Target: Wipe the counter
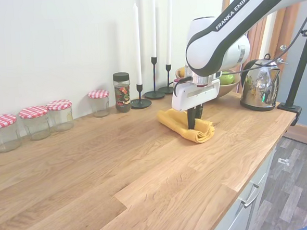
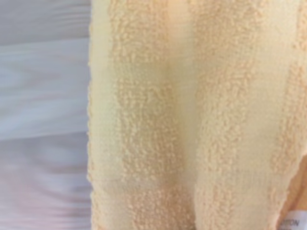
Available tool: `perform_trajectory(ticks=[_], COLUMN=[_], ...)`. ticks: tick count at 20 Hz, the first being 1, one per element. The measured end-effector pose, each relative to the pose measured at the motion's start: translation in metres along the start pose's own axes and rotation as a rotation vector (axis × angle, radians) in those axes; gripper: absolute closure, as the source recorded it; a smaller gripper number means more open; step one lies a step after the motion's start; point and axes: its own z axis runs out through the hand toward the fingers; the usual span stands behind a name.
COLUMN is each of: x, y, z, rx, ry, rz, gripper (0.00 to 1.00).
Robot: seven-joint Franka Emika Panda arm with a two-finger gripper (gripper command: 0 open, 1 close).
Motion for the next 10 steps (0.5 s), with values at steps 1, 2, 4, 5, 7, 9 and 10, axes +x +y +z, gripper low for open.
perform_trajectory(ticks=[1,2,4,5,7,9,10], x=[0.005,0.009,0.015,0.017,0.022,0.027,0.028], y=[0.007,0.012,0.021,0.025,0.033,0.041,0.045], z=[0.000,0.001,0.001,0.001,0.001,0.002,0.002], rx=[0.003,0.007,0.015,0.018,0.025,0.032,0.035], ry=[-0.001,-0.002,-0.001,0.000,-0.001,-0.001,-0.001], rz=[0.007,0.014,0.024,0.028,0.037,0.045,0.050], gripper=[1.00,1.00,1.00,1.00,1.00,1.00,1.00])
